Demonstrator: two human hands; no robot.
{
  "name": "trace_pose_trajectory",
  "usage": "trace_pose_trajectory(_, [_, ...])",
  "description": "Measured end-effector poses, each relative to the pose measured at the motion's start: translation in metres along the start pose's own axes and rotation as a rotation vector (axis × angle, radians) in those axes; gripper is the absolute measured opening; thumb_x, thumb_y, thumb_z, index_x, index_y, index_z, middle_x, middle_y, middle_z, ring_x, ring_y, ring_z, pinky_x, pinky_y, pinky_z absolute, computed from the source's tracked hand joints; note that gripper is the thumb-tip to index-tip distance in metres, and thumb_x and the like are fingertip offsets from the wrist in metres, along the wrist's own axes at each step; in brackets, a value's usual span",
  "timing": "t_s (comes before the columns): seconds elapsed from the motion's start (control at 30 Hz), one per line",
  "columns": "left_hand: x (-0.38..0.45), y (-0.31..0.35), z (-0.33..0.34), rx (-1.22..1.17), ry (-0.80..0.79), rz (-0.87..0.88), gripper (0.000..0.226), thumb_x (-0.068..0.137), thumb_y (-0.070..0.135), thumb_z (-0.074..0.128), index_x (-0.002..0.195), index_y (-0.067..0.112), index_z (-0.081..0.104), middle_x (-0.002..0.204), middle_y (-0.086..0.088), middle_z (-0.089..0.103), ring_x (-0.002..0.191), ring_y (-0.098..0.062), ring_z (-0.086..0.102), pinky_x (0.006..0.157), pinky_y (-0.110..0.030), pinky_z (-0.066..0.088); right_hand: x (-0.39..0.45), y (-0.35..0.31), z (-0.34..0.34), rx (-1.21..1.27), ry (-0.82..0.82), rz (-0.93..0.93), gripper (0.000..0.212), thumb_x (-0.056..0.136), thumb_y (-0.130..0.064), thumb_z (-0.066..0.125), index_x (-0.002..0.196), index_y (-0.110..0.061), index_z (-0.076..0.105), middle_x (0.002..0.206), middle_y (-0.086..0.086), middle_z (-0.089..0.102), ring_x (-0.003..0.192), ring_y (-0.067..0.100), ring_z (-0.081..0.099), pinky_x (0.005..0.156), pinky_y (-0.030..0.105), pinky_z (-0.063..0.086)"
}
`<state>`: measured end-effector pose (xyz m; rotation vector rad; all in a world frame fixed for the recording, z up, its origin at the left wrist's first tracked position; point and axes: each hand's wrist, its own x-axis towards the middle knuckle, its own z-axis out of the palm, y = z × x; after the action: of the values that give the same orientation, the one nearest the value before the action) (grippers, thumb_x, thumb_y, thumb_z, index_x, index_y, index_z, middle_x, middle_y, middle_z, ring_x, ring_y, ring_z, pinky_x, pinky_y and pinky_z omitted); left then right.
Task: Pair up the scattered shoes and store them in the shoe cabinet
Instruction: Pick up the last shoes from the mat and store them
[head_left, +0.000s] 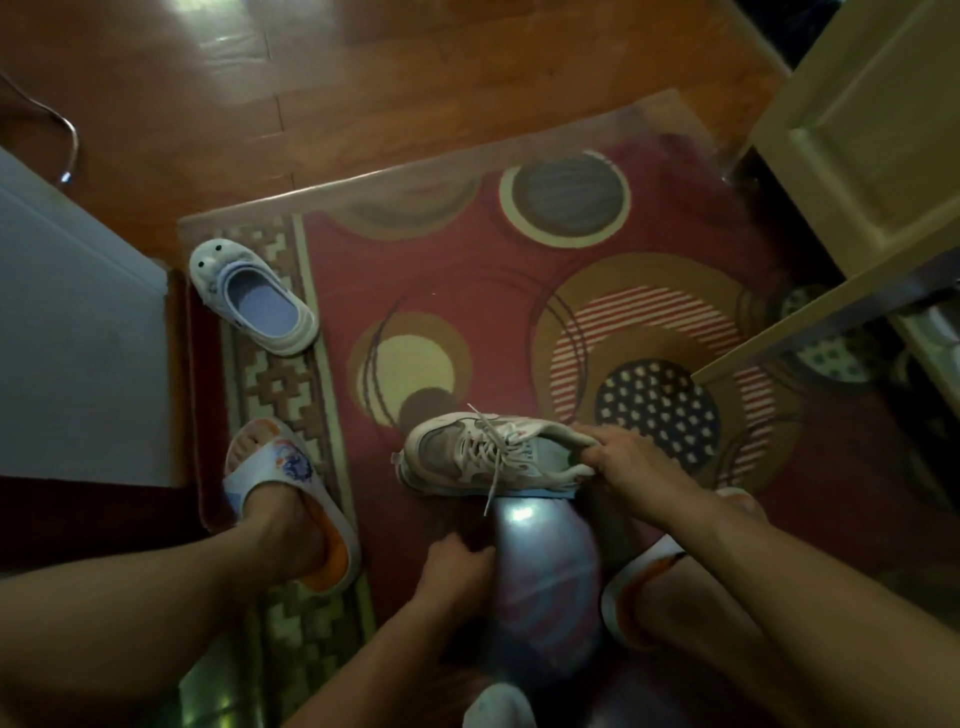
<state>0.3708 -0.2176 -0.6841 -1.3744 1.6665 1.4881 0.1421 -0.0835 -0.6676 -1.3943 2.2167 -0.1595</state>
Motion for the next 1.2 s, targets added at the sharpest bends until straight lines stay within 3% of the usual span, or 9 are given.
trace_pose_trajectory(0.17, [0.001, 0.024, 0.018, -0.908, -0.227, -0.135, 0.072, 0.084, 0.064, 0.062, 0.139, 0.018, 0.057, 0.14, -0.011, 0.059, 0.131, -0.03, 0.054, 0.112, -0.05, 0.04, 0.006, 0.003, -0.007, 0.277, -0.096, 0.136, 0.026, 0.083, -0.023, 0.055, 0.103, -0.024, 0.071, 0.109, -0.002, 0.067, 0.103, 0.021, 0.061, 0.079, 0.029, 0.045])
trace_pose_trajectory(0.33, [0.003, 0.046, 0.028, -0.984, -0.181, -0.11, 0.097, 0.064, 0.071, 0.074, 0.143, 0.021, 0.051, 0.15, -0.014, 0.048, 0.138, -0.032, 0.046, 0.098, -0.042, 0.049, 0.009, 0.002, -0.008, 0.551, -0.088, 0.291, 0.034, 0.077, -0.031, 0.055, 0.107, -0.037, 0.068, 0.099, -0.012, 0.068, 0.087, 0.004, 0.062, 0.078, 0.036, 0.051])
trace_pose_trajectory(0.53, [0.007, 0.056, 0.031, -1.051, -0.151, -0.102, 0.123, 0.038, 0.081, 0.079, 0.143, 0.022, 0.052, 0.148, -0.008, 0.049, 0.129, -0.025, 0.052, 0.077, -0.038, 0.052, 0.007, 0.01, -0.014, 0.039, -0.169, -0.034, 0.028, 0.083, -0.033, 0.062, 0.11, -0.032, 0.068, 0.151, 0.0, 0.041, 0.131, 0.021, 0.042, 0.106, 0.033, 0.04])
trace_pose_trajectory(0.6, [0.009, 0.058, 0.033, -1.104, -0.144, -0.103, 0.119, 0.04, 0.08, 0.078, 0.142, 0.023, 0.053, 0.149, -0.006, 0.049, 0.13, -0.024, 0.051, 0.079, -0.039, 0.051, 0.005, 0.007, -0.022, 0.125, -0.056, -0.058, 0.025, 0.081, -0.04, 0.055, 0.103, -0.029, 0.061, 0.158, -0.002, 0.026, 0.141, 0.019, 0.03, 0.11, 0.034, 0.034])
trace_pose_trajectory(0.7, [0.011, 0.059, 0.037, -1.195, -0.152, -0.095, 0.114, 0.046, 0.076, 0.073, 0.145, 0.023, 0.051, 0.155, -0.009, 0.042, 0.14, -0.026, 0.042, 0.095, -0.041, 0.048, 0.02, 0.007, -0.033, 0.414, 0.256, 0.041, 0.025, 0.082, -0.043, 0.055, 0.094, -0.021, 0.055, 0.135, 0.0, 0.051, 0.128, 0.014, 0.048, 0.099, 0.026, 0.042])
trace_pose_trajectory(0.8, [0.018, 0.061, 0.042, -1.233, -0.188, -0.121, 0.109, 0.053, 0.075, 0.068, 0.148, 0.025, 0.046, 0.155, -0.007, 0.04, 0.142, -0.024, 0.039, 0.107, -0.045, 0.039, 0.065, 0.015, -0.047, 0.774, -0.03, 0.274, 0.035, 0.093, -0.046, 0.059, 0.113, -0.018, 0.065, 0.115, -0.002, 0.064, 0.115, 0.019, 0.059, 0.083, 0.015, 0.045])
trace_pose_trajectory(0.9, [0.029, 0.063, 0.046, -1.248, -0.236, -0.198, 0.101, 0.06, 0.074, 0.064, 0.147, 0.026, 0.047, 0.147, -0.002, 0.05, 0.137, -0.02, 0.045, 0.108, -0.04, 0.037, 0.114, 0.019, -0.036, 0.779, -0.398, 0.326, 0.062, 0.094, -0.065, 0.045, 0.133, -0.02, 0.062, 0.134, -0.006, 0.061, 0.127, 0.018, 0.055, 0.106, 0.035, 0.044])
trace_pose_trajectory(1.03, [0.037, 0.062, 0.048, -1.219, -0.291, -0.132, 0.079, 0.062, 0.077, 0.063, 0.129, 0.035, 0.064, 0.117, 0.01, 0.074, 0.119, -0.013, 0.06, 0.088, -0.035, 0.045, 0.135, 0.003, -0.001, 0.964, -0.77, 0.42, 0.068, 0.096, -0.064, 0.045, 0.124, -0.006, 0.067, 0.121, 0.017, 0.069, 0.113, 0.032, 0.065, 0.107, 0.048, 0.046])
trace_pose_trajectory(1.2, [0.057, 0.045, 0.046, -1.303, -0.268, -0.141, 0.076, 0.077, 0.071, 0.066, 0.134, 0.02, 0.063, 0.131, -0.009, 0.067, 0.122, -0.027, 0.063, 0.104, -0.044, 0.05, 0.108, -0.01, 0.029, 1.13, -0.635, 0.509, 0.056, 0.101, -0.055, 0.041, 0.117, -0.01, 0.069, 0.112, 0.009, 0.073, 0.089, 0.012, 0.072, 0.082, 0.021, 0.055])
